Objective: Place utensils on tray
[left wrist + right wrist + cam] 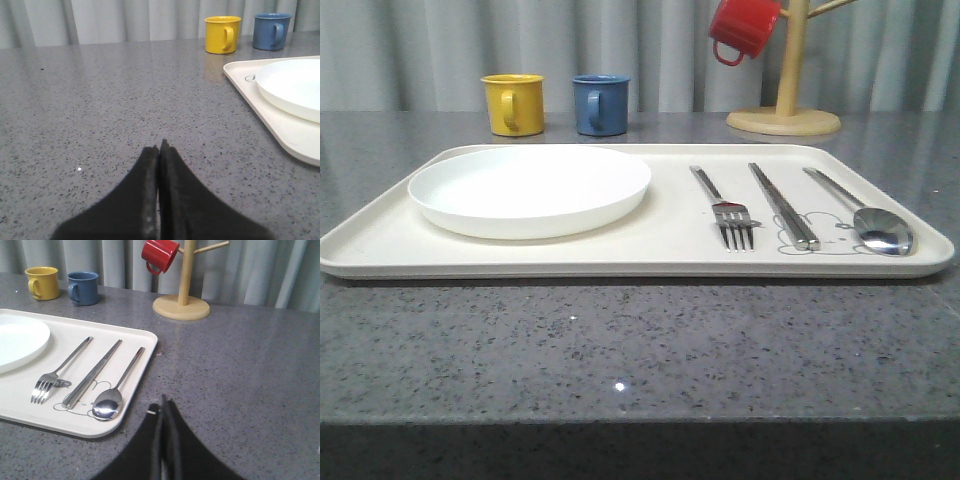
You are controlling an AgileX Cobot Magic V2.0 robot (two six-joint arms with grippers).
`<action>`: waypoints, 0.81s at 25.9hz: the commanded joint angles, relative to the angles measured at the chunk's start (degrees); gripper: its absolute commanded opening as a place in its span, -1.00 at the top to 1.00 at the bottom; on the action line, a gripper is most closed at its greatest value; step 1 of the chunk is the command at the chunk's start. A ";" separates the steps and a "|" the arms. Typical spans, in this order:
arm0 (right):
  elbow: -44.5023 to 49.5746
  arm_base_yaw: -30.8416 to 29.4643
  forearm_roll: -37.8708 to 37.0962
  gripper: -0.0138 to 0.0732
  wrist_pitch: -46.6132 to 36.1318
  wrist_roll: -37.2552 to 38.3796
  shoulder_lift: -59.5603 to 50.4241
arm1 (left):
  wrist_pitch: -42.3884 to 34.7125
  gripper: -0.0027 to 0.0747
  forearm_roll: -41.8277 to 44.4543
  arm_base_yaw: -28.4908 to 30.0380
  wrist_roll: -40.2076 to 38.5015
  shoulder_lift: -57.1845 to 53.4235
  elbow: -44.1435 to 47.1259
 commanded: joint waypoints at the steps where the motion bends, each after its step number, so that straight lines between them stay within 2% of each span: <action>1: -1.32 -0.22 -0.81 0.95 -4.88 -0.50 0.73 | -4.94 0.98 -0.13 0.02 -0.41 -1.43 0.17; 4: 0.17 -0.49 -2.69 0.95 -6.91 -0.55 0.66 | -4.94 0.98 -0.13 0.02 -0.41 -1.43 0.17; 7: 6.26 -1.67 -1.73 0.95 -14.45 -0.75 0.48 | -4.94 0.98 -0.13 0.02 -0.41 -1.43 0.17; 10: 14.47 -5.06 0.81 0.95 -23.87 -3.26 -0.92 | -4.94 0.98 -0.13 0.02 -0.41 -1.43 0.17; 12: 18.87 -7.43 2.84 0.95 -26.97 -4.97 -2.48 | -4.94 0.98 -0.13 0.02 -0.41 -1.43 0.17; 15: 23.04 -11.46 6.27 0.95 -27.16 -5.38 -4.96 | -4.94 0.98 -0.13 0.02 -0.41 -1.43 0.17; 16: 22.80 -12.76 7.03 0.95 -24.73 -5.38 -4.95 | -4.94 0.98 -0.13 0.02 -0.41 -1.43 0.17; 21: 22.86 -15.84 7.03 0.95 -23.78 -5.38 -4.95 | -4.94 0.98 -0.13 0.02 -0.41 -1.43 0.17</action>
